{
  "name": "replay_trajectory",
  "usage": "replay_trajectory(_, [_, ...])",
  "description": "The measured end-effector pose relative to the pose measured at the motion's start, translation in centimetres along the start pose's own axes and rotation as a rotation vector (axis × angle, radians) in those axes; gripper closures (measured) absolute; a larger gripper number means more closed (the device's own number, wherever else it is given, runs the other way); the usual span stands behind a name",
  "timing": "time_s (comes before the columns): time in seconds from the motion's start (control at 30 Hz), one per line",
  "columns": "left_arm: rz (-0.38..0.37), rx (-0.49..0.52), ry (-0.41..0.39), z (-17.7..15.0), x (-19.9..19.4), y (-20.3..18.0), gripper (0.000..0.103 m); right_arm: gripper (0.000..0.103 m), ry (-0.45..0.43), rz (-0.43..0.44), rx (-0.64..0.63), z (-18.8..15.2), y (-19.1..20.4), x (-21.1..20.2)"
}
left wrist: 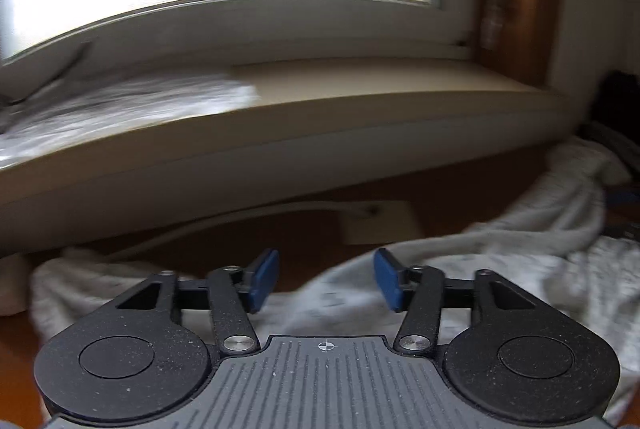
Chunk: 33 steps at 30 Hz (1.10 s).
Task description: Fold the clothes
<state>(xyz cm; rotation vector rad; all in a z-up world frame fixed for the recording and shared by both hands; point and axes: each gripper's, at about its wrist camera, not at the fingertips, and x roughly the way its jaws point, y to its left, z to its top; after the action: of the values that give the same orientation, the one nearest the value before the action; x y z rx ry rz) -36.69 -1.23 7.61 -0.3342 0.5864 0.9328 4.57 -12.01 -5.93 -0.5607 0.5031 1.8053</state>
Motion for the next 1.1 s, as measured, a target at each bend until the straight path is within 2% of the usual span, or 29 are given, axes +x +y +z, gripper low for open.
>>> replay_trajectory(0.03, [0.003,0.003,0.01,-0.1,0.1,-0.3,0.044,0.011,0.0,0.0,0.0,0.0,0.0,0.0])
replay_trajectory(0.1, [0.009,0.014,0.032,-0.3,0.6,-0.6,0.064,0.011,0.0,-0.001,-0.001,0.0,0.0,0.0])
replay_trajectory(0.13, [0.012,0.022,0.044,-0.4,0.8,-0.7,0.087,0.011,0.0,-0.001,-0.001,0.0,0.0,0.0])
replay_trajectory(0.17, [0.02,0.032,0.061,-0.5,0.8,-0.9,0.102,0.011,0.0,-0.001,-0.001,0.0,0.0,0.0])
replay_trajectory(0.2, [0.024,0.041,0.068,-0.6,0.4,-1.0,0.102,0.011,0.0,-0.001,-0.001,0.0,0.0,0.0])
replay_trajectory(0.43, [-0.001,0.074,-0.002,-2.7,-6.5,-2.9,0.102,0.011,0.002,-0.005,-0.006,0.0,0.2,0.0])
replay_trajectory(0.6, [-0.015,0.094,0.056,-5.0,-7.4,-4.1,0.102,0.011,0.003,-0.009,-0.009,0.0,0.2,0.0])
replay_trajectory(0.7, [0.019,0.08,0.045,-4.3,-7.4,-2.8,0.099,0.011,0.004,-0.012,-0.012,0.0,0.2,0.1])
replay_trajectory(0.9, [0.088,0.048,0.02,-2.9,-7.3,-0.1,0.083,0.011,0.005,-0.014,-0.015,0.0,0.1,0.1])
replay_trajectory(0.97, [0.11,0.062,0.028,-2.3,-6.0,0.3,0.068,0.011,0.005,-0.014,-0.014,0.0,0.1,0.1])
replay_trajectory(1.03, [0.145,0.098,0.022,-1.8,-4.6,0.8,0.06,0.011,0.005,-0.012,-0.013,0.0,0.1,0.1])
replay_trajectory(1.1, [0.194,0.185,-0.003,-1.7,-3.2,0.9,0.044,0.011,0.004,-0.01,-0.01,0.0,0.0,0.1])
